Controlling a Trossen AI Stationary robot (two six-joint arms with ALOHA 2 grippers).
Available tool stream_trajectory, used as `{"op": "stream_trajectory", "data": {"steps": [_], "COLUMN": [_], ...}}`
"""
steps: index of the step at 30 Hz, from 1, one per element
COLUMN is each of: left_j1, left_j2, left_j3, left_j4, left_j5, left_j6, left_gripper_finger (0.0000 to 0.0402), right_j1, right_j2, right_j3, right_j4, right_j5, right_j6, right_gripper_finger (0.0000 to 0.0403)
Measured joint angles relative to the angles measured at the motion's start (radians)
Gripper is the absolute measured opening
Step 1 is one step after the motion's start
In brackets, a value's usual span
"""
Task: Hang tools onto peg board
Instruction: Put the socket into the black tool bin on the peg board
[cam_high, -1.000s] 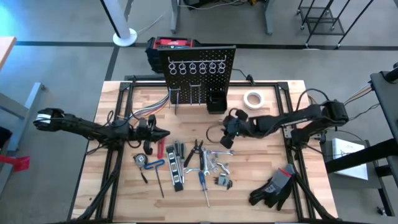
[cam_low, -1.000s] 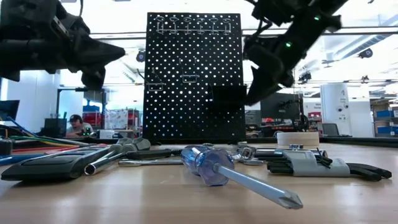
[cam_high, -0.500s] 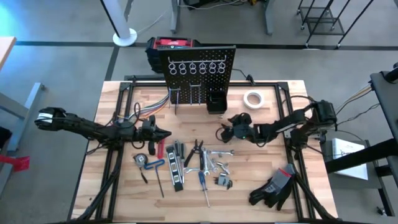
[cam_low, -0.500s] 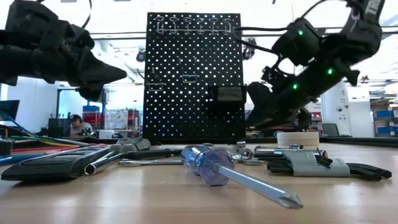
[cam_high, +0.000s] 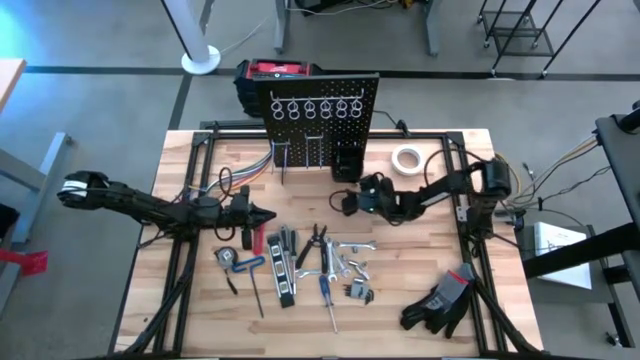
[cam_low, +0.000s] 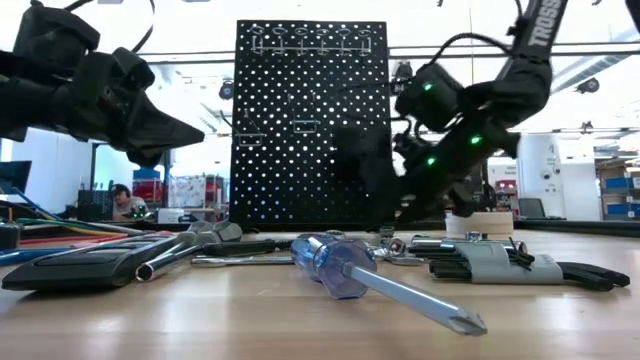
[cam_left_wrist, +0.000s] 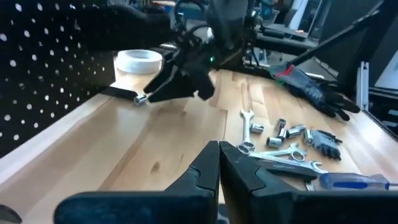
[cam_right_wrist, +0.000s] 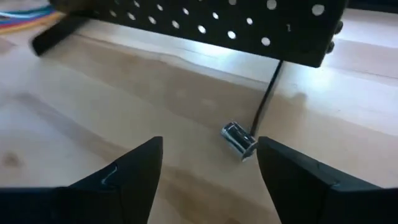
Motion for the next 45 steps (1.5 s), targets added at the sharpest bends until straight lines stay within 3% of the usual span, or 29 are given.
{"op": "stream_trajectory", "data": {"steps": [5,9,23,31,35,39,43,45], "left_j1": [0.0,0.001,0.001,0.001,0.001,0.001,0.001,0.001], "left_j2": [0.009,0.025,0.032,0.032,0.032,0.032,0.032,0.032], "left_j3": [0.0,-0.001,-0.001,-0.001,-0.001,-0.001,-0.001,-0.001], "left_j4": [-0.047,-0.062,-0.066,-0.071,-0.072,-0.072,-0.06,-0.061], "left_j5": [0.001,-0.005,-0.049,-0.049,-0.049,-0.049,-0.05,-0.05], "left_j6": [0.002,0.007,0.019,-0.002,-0.001,0.014,0.03,0.031], "left_gripper_finger": [0.0,0.0,0.0,0.0,0.0,0.0,0.0,0.0], "right_j1": [-0.002,-0.002,0.003,0.086,0.153,0.17,0.122,0.082], "right_j2": [0.035,0.038,0.038,-0.008,-0.078,-0.151,-0.166,-0.15], "right_j3": [0.027,0.027,0.025,0.011,-0.021,-0.073,-0.167,-0.227], "right_j4": [-0.088,-0.09,-0.11,-0.377,-0.429,-0.42,-0.246,-0.095], "right_j5": [0.049,0.067,0.123,0.206,0.238,0.299,0.316,0.218], "right_j6": [0.133,0.147,0.123,0.285,0.287,0.212,0.198,0.197], "right_gripper_finger": [0.0248,0.0221,0.0081,0.0005,0.0006,0.0037,0.0098,0.0138]}}
